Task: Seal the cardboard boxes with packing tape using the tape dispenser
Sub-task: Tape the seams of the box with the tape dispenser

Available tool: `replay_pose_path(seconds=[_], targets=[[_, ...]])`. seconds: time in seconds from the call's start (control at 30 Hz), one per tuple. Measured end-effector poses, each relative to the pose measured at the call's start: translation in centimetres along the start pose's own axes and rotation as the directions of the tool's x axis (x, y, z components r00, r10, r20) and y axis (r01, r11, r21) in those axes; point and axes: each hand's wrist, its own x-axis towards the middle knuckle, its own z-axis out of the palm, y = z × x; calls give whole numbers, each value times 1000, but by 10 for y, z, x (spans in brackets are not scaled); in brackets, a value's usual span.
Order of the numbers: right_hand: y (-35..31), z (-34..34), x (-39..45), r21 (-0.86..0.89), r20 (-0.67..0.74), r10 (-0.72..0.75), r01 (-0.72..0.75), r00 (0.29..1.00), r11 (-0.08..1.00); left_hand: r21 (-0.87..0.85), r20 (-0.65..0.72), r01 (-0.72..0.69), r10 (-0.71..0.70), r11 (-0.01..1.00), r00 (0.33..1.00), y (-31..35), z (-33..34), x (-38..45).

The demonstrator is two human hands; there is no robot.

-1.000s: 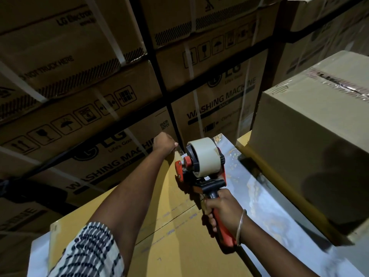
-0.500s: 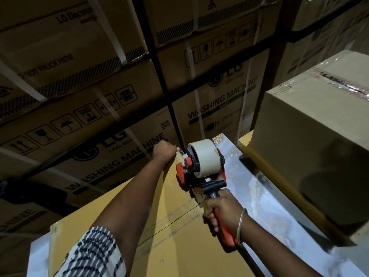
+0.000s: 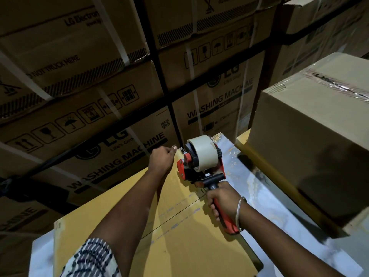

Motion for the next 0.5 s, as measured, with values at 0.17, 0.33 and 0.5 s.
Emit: replay_pose_path(seconds=[0.17,0.33,0.5], targets=[[4,-13,-14,-52,-17,15,-16,1000,999,35,-6,7,-7,999,1000,-4,4,2],[26,-35,-53,-34,14,36,-36,999,999,117,-55,-17,24,993,998,-8,11,4],[38,-40,-71,35,26,41,-42,999,998,104,-60,-105,112,989,992,-8,13,-2]])
